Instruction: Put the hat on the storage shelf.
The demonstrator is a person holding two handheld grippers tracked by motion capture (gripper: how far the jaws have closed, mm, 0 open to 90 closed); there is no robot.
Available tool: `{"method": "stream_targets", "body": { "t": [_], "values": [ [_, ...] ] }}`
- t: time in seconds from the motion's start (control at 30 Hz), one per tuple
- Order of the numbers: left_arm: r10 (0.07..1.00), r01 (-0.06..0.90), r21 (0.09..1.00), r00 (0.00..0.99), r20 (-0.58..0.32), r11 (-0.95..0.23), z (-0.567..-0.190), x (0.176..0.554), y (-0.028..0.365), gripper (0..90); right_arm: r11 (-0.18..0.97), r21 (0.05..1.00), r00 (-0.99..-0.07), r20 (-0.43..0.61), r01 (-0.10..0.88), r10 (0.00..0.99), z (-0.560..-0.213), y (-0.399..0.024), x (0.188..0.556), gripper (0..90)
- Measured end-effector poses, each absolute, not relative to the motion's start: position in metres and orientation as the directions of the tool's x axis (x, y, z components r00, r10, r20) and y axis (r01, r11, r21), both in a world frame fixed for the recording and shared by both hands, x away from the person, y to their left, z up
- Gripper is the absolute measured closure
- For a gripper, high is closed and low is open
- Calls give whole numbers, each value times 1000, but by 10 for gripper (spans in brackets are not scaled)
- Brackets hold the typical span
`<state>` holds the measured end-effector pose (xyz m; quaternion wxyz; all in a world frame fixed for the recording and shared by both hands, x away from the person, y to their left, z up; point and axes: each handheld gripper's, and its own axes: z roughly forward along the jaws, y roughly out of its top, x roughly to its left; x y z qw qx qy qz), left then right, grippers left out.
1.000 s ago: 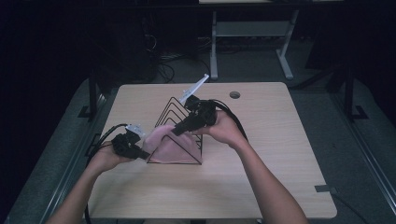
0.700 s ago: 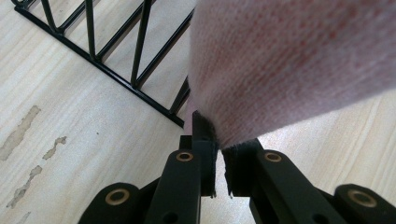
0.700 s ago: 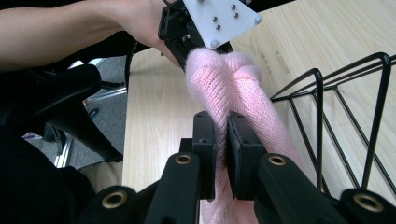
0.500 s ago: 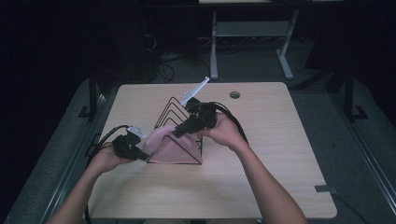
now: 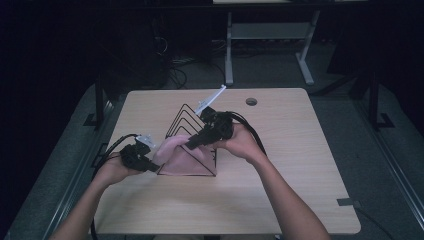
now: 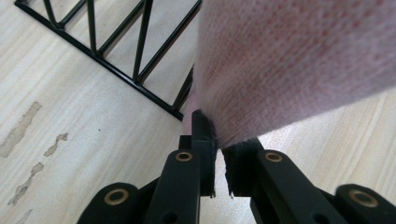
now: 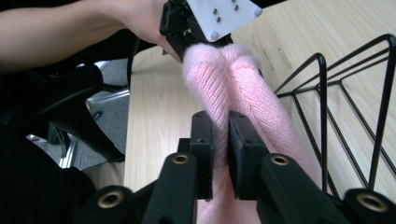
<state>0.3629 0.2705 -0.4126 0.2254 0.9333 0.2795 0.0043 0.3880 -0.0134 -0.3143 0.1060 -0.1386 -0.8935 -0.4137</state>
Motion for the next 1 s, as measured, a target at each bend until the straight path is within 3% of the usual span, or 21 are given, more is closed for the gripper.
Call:
{"method": "stream_targets", "body": {
  "t": [0.27,0.5,1.0],
  "values": [
    [519,520,433,845,-132,-736,-409,361,277,708,564,748,-936,293,350,193,-309,-32,386,575],
    [547,540,465,826,-135,-701,-401,356,289,599,530,744,-911,291,407,292,-310,-65,383,470],
    [567,555,510,810,-151,-657,-399,346,298,463,475,730,-850,284,492,444,-329,-133,370,360]
  ]
}}
